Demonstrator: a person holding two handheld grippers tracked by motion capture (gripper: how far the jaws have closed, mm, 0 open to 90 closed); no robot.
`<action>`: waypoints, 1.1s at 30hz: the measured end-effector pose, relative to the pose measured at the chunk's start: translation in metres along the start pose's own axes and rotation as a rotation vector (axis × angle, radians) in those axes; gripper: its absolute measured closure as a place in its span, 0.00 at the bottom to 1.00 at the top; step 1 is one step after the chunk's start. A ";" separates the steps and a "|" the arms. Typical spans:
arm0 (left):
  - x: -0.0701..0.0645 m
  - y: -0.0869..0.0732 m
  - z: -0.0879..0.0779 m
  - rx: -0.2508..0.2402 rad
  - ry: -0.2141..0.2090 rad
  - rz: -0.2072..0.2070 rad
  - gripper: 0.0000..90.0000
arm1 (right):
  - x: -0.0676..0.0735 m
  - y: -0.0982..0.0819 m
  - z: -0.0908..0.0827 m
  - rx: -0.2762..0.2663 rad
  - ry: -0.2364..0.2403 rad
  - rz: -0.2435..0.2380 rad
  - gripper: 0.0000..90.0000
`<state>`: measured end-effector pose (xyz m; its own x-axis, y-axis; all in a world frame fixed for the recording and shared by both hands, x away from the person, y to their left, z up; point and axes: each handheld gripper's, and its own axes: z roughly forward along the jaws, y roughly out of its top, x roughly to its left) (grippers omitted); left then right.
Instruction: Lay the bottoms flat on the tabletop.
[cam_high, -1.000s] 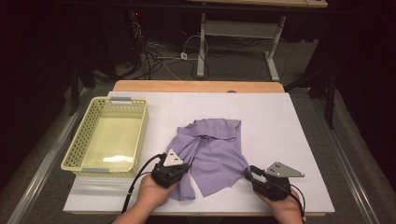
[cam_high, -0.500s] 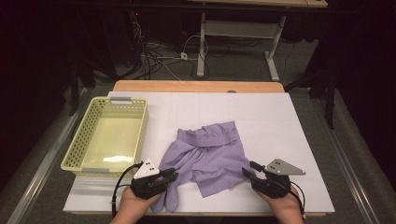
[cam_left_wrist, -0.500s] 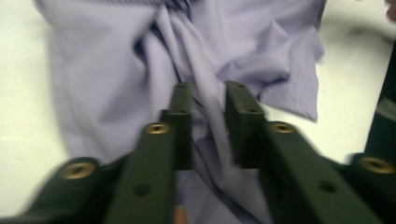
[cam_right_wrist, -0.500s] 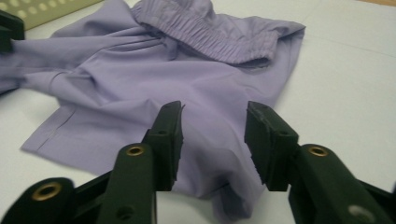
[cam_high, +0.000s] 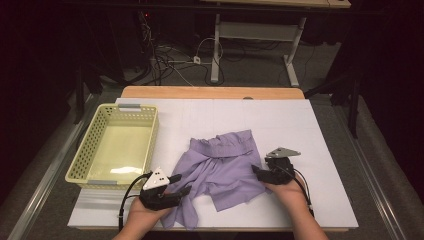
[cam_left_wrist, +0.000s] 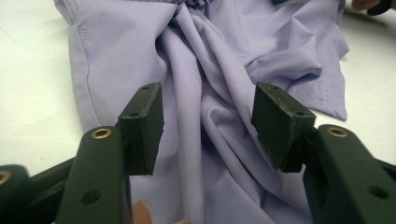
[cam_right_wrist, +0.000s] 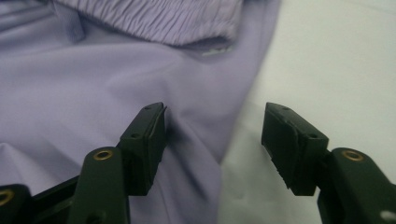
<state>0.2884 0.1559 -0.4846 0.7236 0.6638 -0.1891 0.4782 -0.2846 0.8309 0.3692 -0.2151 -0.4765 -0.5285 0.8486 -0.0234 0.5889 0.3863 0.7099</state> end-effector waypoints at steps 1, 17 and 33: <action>0.001 0.000 0.000 0.000 0.001 0.003 0.48 | 0.002 0.000 0.002 -0.005 0.001 -0.010 0.53; 0.003 0.001 -0.004 0.025 0.028 0.067 0.48 | 0.000 -0.048 -0.056 -0.093 0.051 -0.034 0.99; 0.003 0.005 0.008 0.068 0.111 0.126 0.40 | -0.015 -0.091 -0.087 -0.141 0.017 0.017 0.99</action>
<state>0.2970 0.1507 -0.4856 0.7227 0.6908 -0.0237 0.4224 -0.4142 0.8062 0.2697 -0.2944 -0.4797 -0.5301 0.8479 0.0003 0.5066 0.3164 0.8020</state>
